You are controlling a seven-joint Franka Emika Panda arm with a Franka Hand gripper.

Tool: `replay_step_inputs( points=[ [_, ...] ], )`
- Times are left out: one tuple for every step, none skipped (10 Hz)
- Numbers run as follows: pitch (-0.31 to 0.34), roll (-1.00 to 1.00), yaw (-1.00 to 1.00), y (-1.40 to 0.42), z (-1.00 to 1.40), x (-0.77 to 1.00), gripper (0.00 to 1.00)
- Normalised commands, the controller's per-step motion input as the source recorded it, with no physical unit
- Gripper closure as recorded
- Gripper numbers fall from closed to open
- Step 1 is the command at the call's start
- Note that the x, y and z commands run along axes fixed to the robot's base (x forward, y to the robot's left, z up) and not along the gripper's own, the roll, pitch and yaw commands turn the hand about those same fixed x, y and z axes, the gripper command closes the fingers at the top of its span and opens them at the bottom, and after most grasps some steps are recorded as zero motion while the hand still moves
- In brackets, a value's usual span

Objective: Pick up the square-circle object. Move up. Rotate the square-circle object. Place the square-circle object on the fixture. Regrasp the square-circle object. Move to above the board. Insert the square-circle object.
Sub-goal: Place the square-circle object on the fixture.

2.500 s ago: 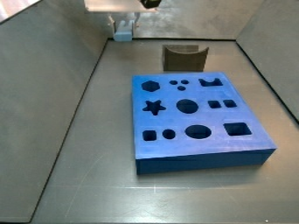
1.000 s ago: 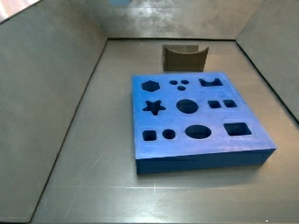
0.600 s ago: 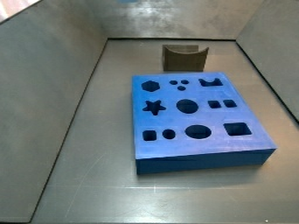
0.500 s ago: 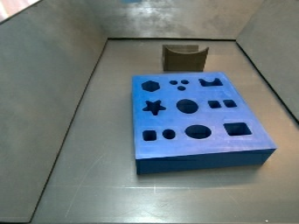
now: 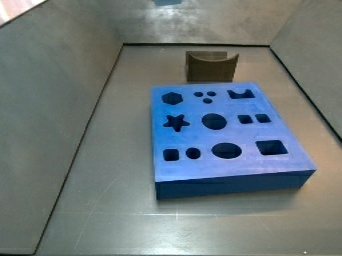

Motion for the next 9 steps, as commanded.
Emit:
replay_step_inputs(
  points=[
    [0.105,0.02,0.03,-0.3,0.04,1.0,1.0],
    [0.123,0.02,0.03,-0.26,0.04,1.0,1.0],
    [0.133,0.02,0.03,-0.23,0.04,1.0,1.0],
    [0.144,0.02,0.03,-0.2,0.03,1.0,1.0],
    [0.144,0.02,0.03,-0.17,0.03,1.0,1.0],
    [0.085,-1.0,0.02,0.26,-0.29,1.0,1.0],
    [0.085,-1.0,0.02,0.29,-0.3,1.0,1.0],
    [0.082,-1.0,0.0,0.26,-0.24,1.0,1.0],
    [0.09,-1.0,-0.01,0.14,-0.12,0.9,1.0]
  ],
)
